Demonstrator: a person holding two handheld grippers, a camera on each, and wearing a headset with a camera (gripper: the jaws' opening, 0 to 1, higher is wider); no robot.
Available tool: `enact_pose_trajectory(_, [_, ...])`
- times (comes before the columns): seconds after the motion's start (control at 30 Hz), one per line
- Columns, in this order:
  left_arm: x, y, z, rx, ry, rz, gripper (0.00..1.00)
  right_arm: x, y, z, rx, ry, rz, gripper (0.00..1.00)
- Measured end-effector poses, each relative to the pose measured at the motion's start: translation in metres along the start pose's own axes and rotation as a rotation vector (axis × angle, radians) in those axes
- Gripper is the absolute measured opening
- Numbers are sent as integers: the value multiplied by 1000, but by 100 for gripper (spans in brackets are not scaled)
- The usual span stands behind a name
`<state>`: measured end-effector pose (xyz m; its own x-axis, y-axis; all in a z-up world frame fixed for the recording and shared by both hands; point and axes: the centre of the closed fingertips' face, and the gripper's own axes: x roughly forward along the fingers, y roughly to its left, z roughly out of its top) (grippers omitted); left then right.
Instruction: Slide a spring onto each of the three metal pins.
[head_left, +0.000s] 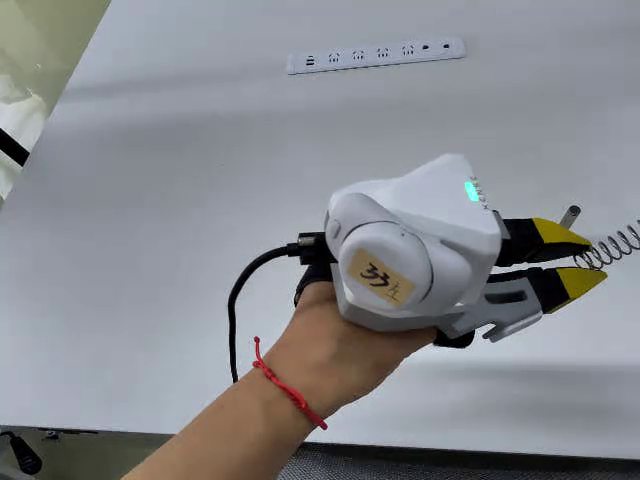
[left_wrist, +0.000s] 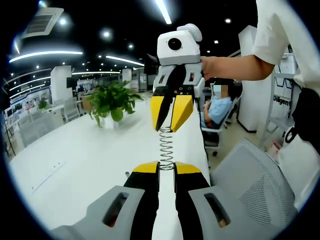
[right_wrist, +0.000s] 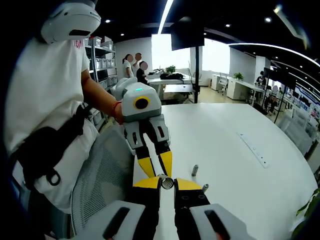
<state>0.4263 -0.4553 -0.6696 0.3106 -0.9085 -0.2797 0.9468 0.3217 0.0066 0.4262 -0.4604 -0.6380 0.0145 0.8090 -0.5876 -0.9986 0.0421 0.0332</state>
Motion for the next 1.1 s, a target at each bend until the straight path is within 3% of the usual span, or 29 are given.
enact_pose_trajectory(0.43, [1, -1, 0, -1, -5, -1, 7, 2, 2, 5, -102, 79, 11, 6])
enact_pose_trajectory(1.1, [-1, -2, 0, -10, -16, 0, 6, 7, 4, 11, -154, 102, 22, 6])
